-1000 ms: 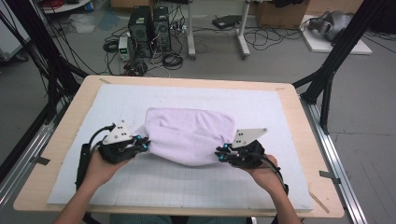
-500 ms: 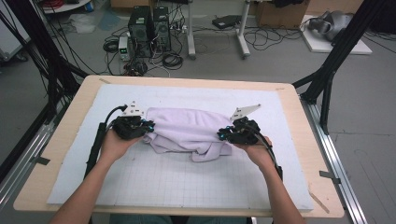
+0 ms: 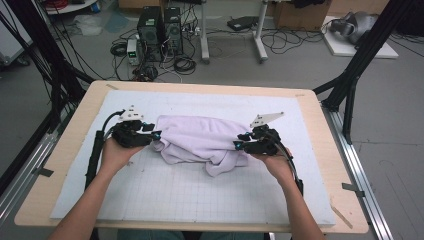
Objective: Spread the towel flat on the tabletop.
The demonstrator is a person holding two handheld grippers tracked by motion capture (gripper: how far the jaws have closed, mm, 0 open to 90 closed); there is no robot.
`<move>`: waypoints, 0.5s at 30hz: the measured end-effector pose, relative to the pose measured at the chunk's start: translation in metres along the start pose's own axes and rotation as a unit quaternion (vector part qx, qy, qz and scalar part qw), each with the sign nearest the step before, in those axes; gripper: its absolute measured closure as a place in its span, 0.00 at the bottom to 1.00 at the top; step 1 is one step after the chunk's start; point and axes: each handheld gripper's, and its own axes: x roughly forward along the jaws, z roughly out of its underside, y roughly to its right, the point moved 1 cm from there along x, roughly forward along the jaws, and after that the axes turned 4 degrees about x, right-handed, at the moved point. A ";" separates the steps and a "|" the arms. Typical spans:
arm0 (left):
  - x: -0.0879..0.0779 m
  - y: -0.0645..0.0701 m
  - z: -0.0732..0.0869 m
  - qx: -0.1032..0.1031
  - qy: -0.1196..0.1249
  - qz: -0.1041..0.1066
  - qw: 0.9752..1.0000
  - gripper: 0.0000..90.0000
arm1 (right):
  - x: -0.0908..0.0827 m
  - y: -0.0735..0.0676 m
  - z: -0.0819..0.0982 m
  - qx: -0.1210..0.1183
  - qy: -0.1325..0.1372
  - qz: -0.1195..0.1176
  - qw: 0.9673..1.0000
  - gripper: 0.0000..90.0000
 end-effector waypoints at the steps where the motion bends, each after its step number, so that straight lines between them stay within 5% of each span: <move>1: -0.006 0.003 0.000 0.004 0.005 0.002 1.000 0.64 | -0.004 -0.004 0.000 -0.006 0.008 0.000 1.000 0.70; 7: -0.023 0.029 0.013 0.029 0.003 0.023 0.999 0.61 | -0.019 -0.035 0.005 -0.045 0.023 -0.003 0.999 0.66; 15: -0.007 0.055 0.032 0.053 -0.018 0.040 0.998 0.58 | -0.031 -0.057 0.014 -0.062 0.043 -0.018 0.997 0.63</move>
